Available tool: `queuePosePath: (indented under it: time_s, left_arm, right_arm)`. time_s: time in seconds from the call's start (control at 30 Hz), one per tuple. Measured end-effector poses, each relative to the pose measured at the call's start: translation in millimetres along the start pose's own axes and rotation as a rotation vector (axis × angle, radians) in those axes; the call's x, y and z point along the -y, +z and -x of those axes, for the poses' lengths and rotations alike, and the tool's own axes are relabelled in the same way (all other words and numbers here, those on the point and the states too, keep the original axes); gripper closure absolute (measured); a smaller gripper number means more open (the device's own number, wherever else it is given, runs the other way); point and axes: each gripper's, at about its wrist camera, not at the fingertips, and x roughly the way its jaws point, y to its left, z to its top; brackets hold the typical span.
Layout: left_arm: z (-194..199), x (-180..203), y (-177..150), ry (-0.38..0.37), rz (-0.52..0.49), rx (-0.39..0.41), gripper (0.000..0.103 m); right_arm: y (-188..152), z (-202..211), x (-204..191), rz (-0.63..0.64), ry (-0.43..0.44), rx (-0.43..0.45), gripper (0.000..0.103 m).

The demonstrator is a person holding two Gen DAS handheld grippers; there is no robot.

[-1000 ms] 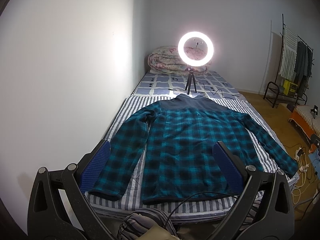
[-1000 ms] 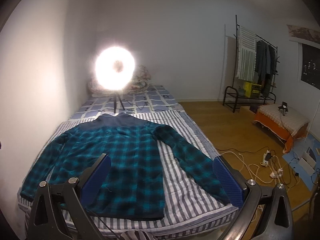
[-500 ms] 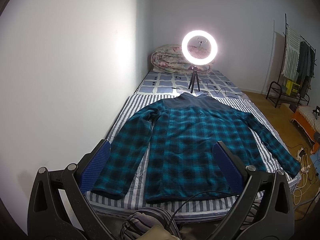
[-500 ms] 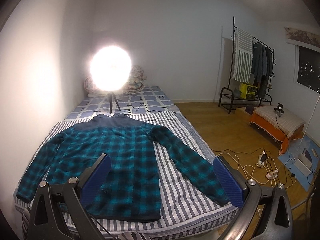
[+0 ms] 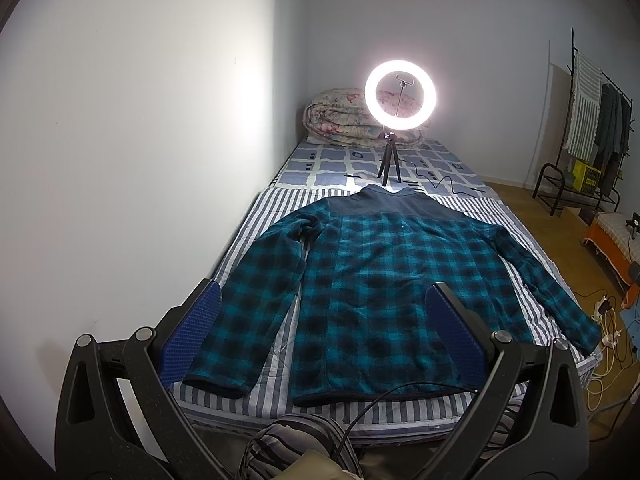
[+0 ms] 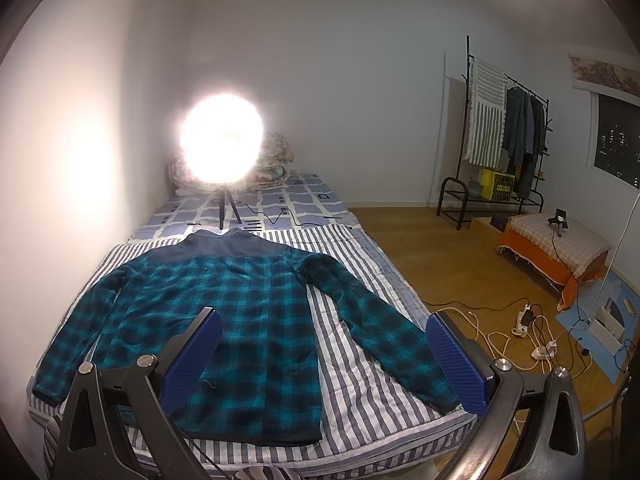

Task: Fold large clothes

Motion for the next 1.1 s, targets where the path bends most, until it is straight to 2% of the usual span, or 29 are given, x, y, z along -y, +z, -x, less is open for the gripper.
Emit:
queuePosePath:
  time_s: [0.9, 1.1]
  left_arm:
    - [-4.3, -7.3, -4.7, 0.005, 0.004, -0.001, 0.0]
    - [-5.0, -18.4, -12.3, 0.017, -0.001, 0.005, 0.0]
  right_arm:
    - [2.3, 1.2, -5.5, 0.016, 0.015, 0.015, 0.0]
    - [4.1, 0.7, -13.5, 0.021, 0.049, 0.022, 0.0]
